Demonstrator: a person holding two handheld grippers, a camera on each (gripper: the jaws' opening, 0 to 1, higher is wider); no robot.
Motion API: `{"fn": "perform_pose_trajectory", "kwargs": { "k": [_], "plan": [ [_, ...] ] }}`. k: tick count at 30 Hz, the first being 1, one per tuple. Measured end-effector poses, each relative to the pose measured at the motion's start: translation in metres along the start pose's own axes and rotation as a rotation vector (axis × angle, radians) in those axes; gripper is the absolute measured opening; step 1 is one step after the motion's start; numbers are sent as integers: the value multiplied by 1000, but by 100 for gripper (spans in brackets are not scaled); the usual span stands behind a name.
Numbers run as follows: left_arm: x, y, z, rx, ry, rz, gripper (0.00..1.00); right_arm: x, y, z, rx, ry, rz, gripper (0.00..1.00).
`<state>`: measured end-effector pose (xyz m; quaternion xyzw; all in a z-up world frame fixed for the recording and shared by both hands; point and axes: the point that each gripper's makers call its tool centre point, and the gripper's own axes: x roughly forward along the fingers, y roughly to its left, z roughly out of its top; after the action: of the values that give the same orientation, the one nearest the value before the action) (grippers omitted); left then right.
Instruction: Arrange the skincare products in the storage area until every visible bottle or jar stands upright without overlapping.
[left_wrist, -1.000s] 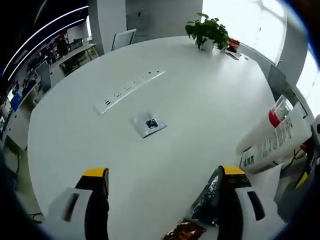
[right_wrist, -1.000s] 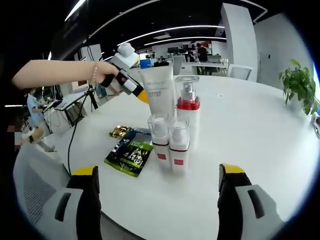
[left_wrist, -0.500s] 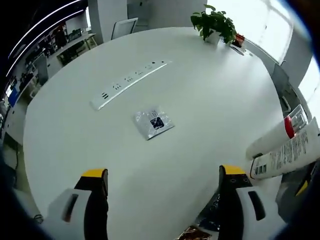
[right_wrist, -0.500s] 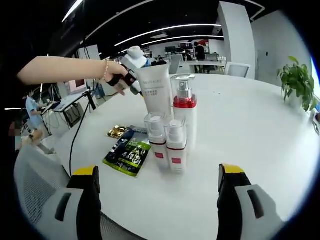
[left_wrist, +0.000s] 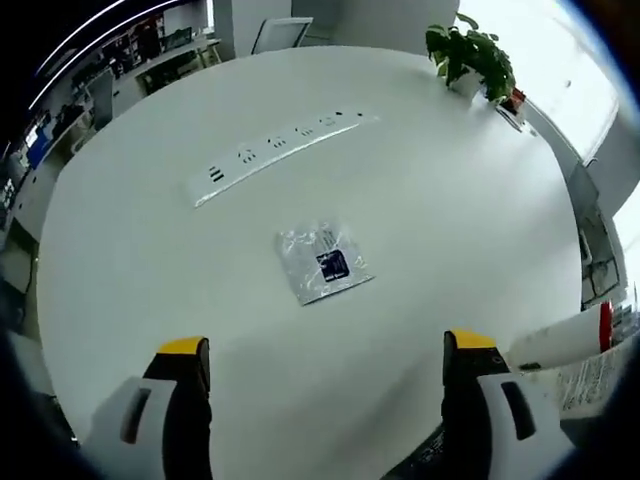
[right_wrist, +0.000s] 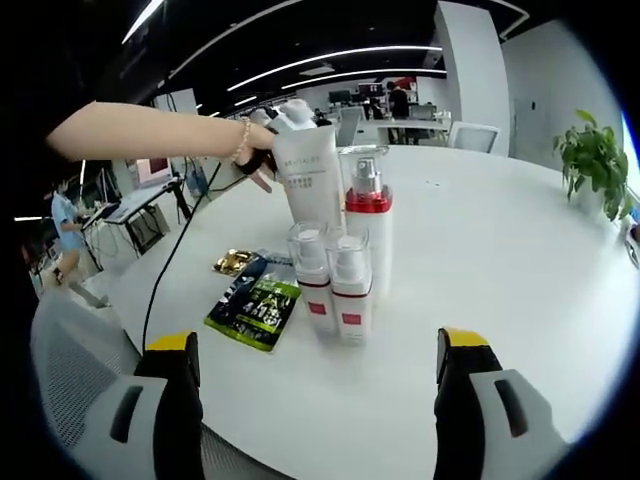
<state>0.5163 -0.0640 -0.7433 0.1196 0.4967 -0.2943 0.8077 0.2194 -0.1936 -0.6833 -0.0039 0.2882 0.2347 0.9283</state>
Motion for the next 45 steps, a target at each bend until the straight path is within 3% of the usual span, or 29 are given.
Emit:
{"fn": "perform_pose_trajectory", "kwargs": {
  "k": [13, 16, 20, 21, 25, 29, 31, 37, 39, 41, 45],
  "plan": [
    [35, 14, 31, -126, -68, 56, 92, 0, -2, -3, 12, 12, -8, 97],
    [33, 3, 30, -123, -74, 69, 88, 0, -3, -3, 16, 11, -10, 97],
    [34, 4, 24, -129, -65, 93, 82, 0, -3, -3, 16, 14, -12, 97],
    [32, 4, 24, -128, -74, 124, 81, 0, -3, -3, 15, 16, -13, 97],
    [24, -14, 27, -172, -135, 138, 78, 0, -3, -4, 17, 21, -14, 96],
    [25, -13, 22, -78, -101, 204, 71, 0, -4, -4, 22, 19, -16, 96],
    [31, -11, 28, -107, -138, 194, 70, 0, -4, -5, 25, 19, -18, 96],
    [33, -1, 29, -127, -163, 218, 67, 0, -6, -5, 23, 19, -25, 96],
    [34, 1, 33, -120, -176, 217, 58, 0, -6, -4, 27, 17, -25, 96],
    [34, 8, 39, -92, -200, 217, 37, 0, -6, -4, 29, 16, -24, 96],
    [34, 9, 36, -98, -208, 212, 33, 0, -6, -4, 29, 14, -25, 96]
  ]
}}
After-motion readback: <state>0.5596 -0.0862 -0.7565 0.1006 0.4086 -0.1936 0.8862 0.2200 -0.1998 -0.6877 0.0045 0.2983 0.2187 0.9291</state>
